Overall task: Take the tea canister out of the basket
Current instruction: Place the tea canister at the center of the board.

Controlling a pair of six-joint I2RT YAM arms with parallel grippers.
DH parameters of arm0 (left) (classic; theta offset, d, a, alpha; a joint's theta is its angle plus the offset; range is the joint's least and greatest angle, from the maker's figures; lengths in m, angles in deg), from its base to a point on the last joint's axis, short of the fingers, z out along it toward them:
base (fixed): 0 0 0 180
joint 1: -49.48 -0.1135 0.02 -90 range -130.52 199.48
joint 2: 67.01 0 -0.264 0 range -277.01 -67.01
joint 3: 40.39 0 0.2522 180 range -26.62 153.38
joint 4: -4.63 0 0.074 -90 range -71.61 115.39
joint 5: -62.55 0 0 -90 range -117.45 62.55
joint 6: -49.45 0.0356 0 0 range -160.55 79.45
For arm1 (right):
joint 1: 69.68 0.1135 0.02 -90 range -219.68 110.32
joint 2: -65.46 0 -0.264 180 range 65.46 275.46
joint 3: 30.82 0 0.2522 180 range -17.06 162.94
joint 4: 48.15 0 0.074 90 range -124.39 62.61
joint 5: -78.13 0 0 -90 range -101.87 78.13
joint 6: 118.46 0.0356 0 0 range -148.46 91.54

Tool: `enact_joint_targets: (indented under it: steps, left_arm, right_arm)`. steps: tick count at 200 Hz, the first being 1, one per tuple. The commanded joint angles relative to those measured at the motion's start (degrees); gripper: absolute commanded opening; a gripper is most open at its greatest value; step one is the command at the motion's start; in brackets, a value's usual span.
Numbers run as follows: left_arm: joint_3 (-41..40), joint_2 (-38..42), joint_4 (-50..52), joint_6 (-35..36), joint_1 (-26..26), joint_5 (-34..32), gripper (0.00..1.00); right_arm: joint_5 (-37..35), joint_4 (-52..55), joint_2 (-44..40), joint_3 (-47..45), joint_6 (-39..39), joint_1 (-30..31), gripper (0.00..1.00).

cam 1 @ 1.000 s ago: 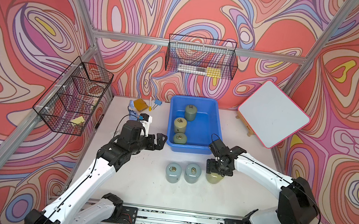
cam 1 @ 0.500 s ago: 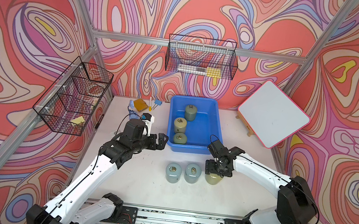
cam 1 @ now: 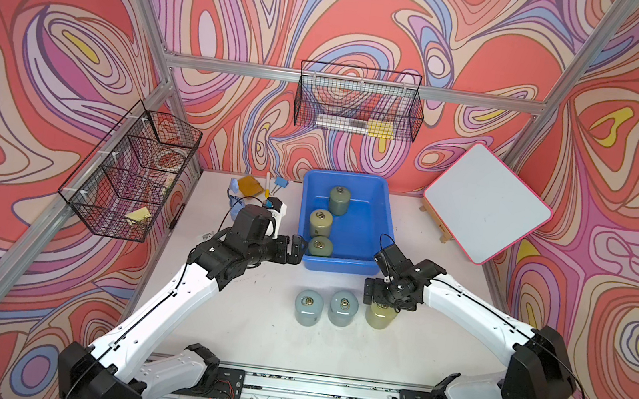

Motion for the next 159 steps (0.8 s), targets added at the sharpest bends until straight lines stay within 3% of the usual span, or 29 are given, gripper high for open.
enact_joint_targets:
  steps: [1,44,88,110,159]
  left_arm:
    - [4.5,-4.1,4.3,2.7,2.9,-5.1,0.99]
    - [11.6,-14.2,5.5,4.7,7.9,-13.1,0.99]
    - [21.0,-27.0,6.3,6.1,8.6,-19.3,0.99]
    - [25.9,-32.8,7.0,3.4,8.7,-22.3,0.99]
    - [33.0,-42.4,5.3,-4.2,8.7,-21.3,0.99]
  right_arm:
    - [-2.8,2.7,-3.5,3.3,-1.0,0.1,0.98]
    - [-10.2,1.9,-8.2,5.6,-4.6,0.1,0.98]
    - [-16.0,-3.2,-11.5,3.0,-7.8,0.0,0.98]
    - [-17.4,-3.8,-11.6,1.7,-7.4,0.0,0.98]
    - [-18.6,-6.2,-12.7,-1.3,-7.1,-0.2,0.98]
